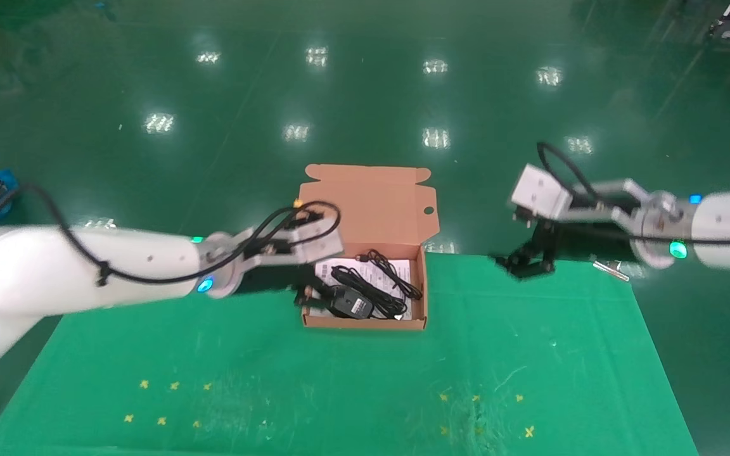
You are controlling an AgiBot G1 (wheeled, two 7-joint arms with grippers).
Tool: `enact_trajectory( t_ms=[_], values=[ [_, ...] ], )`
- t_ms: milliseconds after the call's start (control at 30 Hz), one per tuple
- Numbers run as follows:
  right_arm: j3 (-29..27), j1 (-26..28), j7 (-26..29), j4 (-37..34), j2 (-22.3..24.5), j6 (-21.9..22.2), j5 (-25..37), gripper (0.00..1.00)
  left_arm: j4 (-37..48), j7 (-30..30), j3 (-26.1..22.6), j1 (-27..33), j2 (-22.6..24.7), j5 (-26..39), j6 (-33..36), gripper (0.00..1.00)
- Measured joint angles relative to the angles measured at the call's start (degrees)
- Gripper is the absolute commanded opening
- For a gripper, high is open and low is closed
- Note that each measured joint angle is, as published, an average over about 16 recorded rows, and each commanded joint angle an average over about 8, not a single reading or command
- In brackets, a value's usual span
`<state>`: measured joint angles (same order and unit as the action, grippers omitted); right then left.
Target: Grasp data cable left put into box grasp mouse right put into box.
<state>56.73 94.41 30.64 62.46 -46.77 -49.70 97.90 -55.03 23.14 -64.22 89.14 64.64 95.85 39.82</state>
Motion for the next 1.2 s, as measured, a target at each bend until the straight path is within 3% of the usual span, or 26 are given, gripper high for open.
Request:
enact_trajectory(
  t_ms=[133,167,400,433,967,1200],
  values=[
    [-3.2,-2.6,-1.6,0.9,0.9,-2.8,-4.4,1.00,-1.5,-1.0,3.9,-2.2,-2.4,-4.4,3.7,1.00],
    [-4.0,-3.3,-2.0,1.1,1.2,-3.6,-5.5,1.00,-1.9,-1.3,4.9,-2.8,-3.0,-5.5,4.7,0.94],
    [-9.8,-7.9,-4.8,2.7,2.8,-8.6,-13.4,1.00,-4.6,-3.1,11.9,-6.8,-7.3,-13.4,11.4,0.94],
    [-10.6,-8.5,-5.2,2.9,3.1,-9.3,-14.6,1.00,-5.0,-3.3,12.9,-7.4,-8.0,-14.5,12.3,1.00],
    [-23.9,-19.3,-11.7,6.5,6.9,-21.1,-32.9,1.00,-11.2,-7.5,29.2,-16.7,-18.0,-32.7,27.8,1.00],
    [-26.9,-21.7,-13.1,7.3,7.8,-23.7,-37.0,1.00,-12.6,-8.4,32.9,-18.8,-20.2,-36.8,31.3,1.00]
  ],
)
